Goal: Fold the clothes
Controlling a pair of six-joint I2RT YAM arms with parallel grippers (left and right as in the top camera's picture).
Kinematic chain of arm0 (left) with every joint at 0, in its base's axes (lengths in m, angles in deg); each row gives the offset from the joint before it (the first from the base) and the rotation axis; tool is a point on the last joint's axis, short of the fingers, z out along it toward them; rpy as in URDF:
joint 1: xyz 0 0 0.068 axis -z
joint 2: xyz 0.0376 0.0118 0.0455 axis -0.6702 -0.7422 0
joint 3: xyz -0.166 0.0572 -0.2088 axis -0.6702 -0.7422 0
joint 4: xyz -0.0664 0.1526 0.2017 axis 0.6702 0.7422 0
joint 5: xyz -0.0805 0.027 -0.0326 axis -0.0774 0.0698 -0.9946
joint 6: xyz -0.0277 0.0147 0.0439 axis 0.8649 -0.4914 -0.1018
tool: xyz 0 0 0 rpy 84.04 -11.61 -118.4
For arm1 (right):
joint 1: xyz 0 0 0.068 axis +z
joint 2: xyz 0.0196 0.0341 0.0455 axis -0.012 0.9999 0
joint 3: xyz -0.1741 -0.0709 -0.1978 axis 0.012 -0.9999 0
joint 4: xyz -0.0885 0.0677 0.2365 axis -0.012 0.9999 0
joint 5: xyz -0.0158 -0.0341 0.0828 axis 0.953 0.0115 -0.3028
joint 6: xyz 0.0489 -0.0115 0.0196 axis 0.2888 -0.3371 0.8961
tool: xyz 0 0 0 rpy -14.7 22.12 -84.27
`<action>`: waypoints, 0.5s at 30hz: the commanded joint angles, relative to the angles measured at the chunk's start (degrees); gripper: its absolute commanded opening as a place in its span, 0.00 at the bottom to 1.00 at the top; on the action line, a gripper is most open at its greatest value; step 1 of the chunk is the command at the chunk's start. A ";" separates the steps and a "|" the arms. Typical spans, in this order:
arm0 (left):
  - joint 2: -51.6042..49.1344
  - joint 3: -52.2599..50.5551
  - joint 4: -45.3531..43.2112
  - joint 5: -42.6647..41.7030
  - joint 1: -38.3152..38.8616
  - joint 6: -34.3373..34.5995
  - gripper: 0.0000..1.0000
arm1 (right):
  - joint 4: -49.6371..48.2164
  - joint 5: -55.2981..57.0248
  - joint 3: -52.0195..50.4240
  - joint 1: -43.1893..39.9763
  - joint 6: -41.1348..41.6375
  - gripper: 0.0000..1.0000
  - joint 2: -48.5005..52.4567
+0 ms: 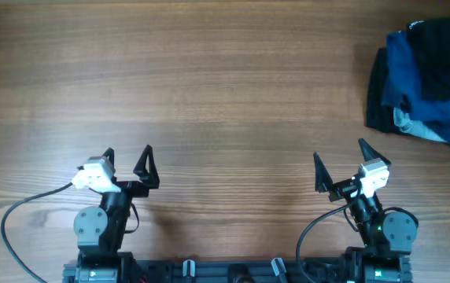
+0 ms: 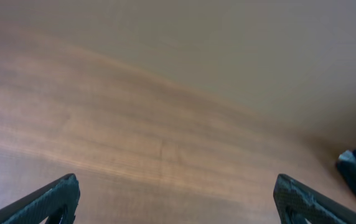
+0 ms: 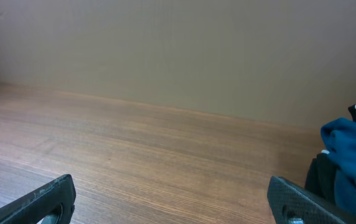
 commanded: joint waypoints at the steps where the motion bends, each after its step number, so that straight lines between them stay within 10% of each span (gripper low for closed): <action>1: 4.00 -0.39 4.68 -0.35 -1.09 -1.44 1.00 | -0.13 0.59 -0.07 0.13 0.66 1.00 -0.37; 15: 7.82 -0.39 4.50 -0.48 -4.17 -1.11 1.00 | -0.13 0.59 -0.07 0.13 0.68 1.00 -0.37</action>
